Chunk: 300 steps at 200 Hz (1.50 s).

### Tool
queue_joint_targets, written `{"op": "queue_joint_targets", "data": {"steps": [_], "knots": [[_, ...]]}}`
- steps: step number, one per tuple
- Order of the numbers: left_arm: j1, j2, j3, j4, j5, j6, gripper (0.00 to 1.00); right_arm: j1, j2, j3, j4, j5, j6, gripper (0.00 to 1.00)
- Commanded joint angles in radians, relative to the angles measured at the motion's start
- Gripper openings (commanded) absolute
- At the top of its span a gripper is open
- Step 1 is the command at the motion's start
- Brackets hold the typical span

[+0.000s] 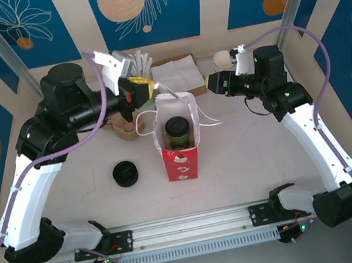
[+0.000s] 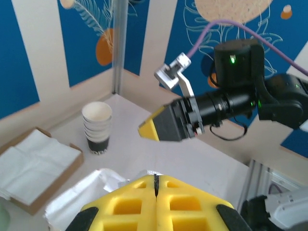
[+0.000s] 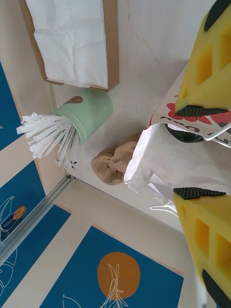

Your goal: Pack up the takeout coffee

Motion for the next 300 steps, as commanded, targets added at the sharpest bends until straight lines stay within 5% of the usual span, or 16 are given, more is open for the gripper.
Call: {"op": "queue_joint_targets", "data": {"steps": [1,101,224,281,300], "knots": [[-0.019,-0.039,-0.078,-0.026,0.067,-0.041,0.00,-0.006,-0.013,-0.009,0.030,-0.026,0.009,0.46],[-0.022,-0.122,-0.389,-0.074,0.155,-0.038,0.00,-0.008,0.077,0.063,0.040,0.010,-0.028,0.46],[-0.022,-0.059,-0.457,-0.104,0.079,-0.048,0.00,0.079,0.430,0.393,-0.047,0.215,-0.099,0.46],[-0.022,-0.054,-0.424,-0.132,-0.107,-0.082,0.47,0.121,0.600,0.530,-0.057,0.303,-0.148,0.47],[-0.022,-0.044,-0.410,-0.132,-0.220,-0.130,0.54,0.133,0.643,0.551,-0.036,0.339,-0.170,0.46]]}}
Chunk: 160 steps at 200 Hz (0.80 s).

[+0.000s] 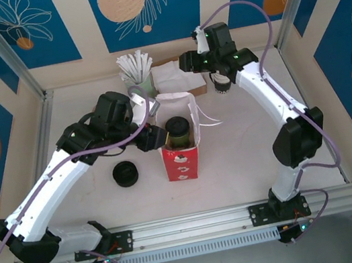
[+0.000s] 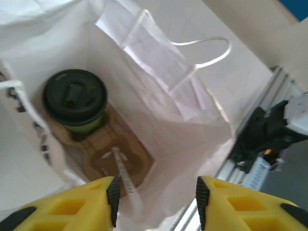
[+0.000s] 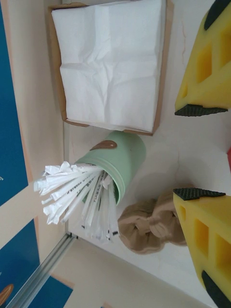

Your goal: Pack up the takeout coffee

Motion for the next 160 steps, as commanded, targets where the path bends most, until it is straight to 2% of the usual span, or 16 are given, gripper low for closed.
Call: {"op": "queue_joint_targets", "data": {"steps": [1,44,106,160], "knots": [[-0.008,0.012,0.040,-0.023,-0.169,-0.057,0.54,0.015,0.040,0.053,0.011,0.068,-0.053,0.46],[-0.008,0.081,0.080,-0.023,-0.300,-0.145,0.56,0.025,0.164,0.151,0.000,0.114,-0.096,0.47],[-0.010,0.144,0.111,-0.038,-0.371,-0.190,0.57,0.041,0.382,0.373,-0.098,0.140,-0.143,0.50],[-0.009,0.108,0.084,-0.038,-0.426,-0.208,0.58,0.057,0.583,0.604,-0.180,0.202,-0.178,0.52]]}}
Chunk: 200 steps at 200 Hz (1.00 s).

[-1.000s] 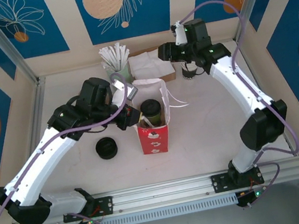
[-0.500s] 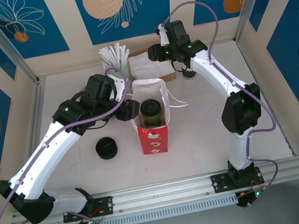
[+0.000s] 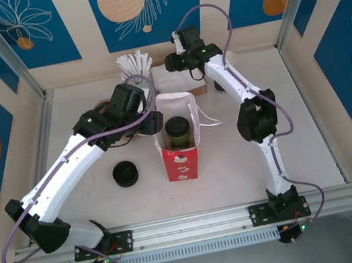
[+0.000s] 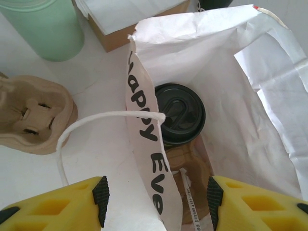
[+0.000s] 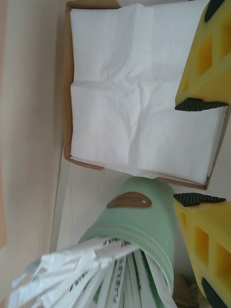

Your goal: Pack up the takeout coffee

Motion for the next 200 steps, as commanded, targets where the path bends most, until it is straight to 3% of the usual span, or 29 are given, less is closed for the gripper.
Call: {"op": "queue_joint_targets", "data": {"steps": [1,89,200], "knots": [[-0.008,-0.035,0.006,-0.019,-0.051,-0.023,0.58,0.013,0.064,0.093,-0.060,0.051,-0.042,0.52],[-0.008,-0.159,-0.038,-0.051,-0.120,-0.029,0.62,0.019,0.286,0.294,-0.076,0.125,-0.114,0.59],[-0.008,-0.231,-0.090,-0.100,-0.181,-0.062,0.63,-0.007,0.407,0.339,-0.029,0.156,-0.139,0.70]]}}
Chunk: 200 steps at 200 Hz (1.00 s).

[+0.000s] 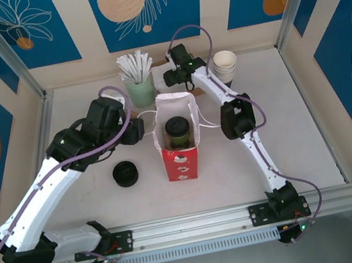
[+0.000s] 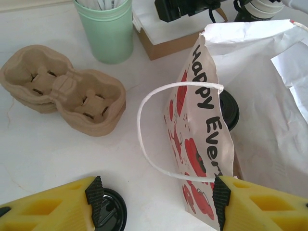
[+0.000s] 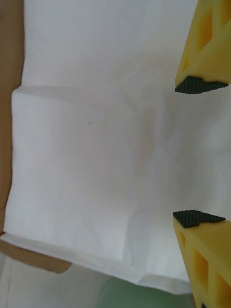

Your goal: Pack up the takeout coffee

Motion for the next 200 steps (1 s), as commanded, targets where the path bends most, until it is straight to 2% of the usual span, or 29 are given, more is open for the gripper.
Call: {"op": "queue_joint_targets", "data": {"steps": [1,73,154,184,200], "knots": [[-0.008,-0.024,-0.011,-0.025,-0.030,-0.022,0.63,-0.008,0.020,0.040,0.024,0.021,-0.020,0.71],[-0.006,-0.037,-0.024,-0.037,-0.048,-0.022,0.63,-0.010,0.062,0.054,0.043,0.053,-0.042,0.76],[-0.007,-0.044,-0.030,-0.037,-0.057,-0.018,0.63,-0.014,0.083,0.055,0.056,0.068,-0.046,0.76],[-0.007,-0.047,-0.027,-0.042,-0.060,-0.016,0.63,-0.015,0.088,0.056,0.065,0.076,-0.044,0.72],[-0.007,-0.048,-0.026,-0.042,-0.061,-0.016,0.63,-0.015,0.090,0.055,0.063,0.068,-0.043,0.63]]}}
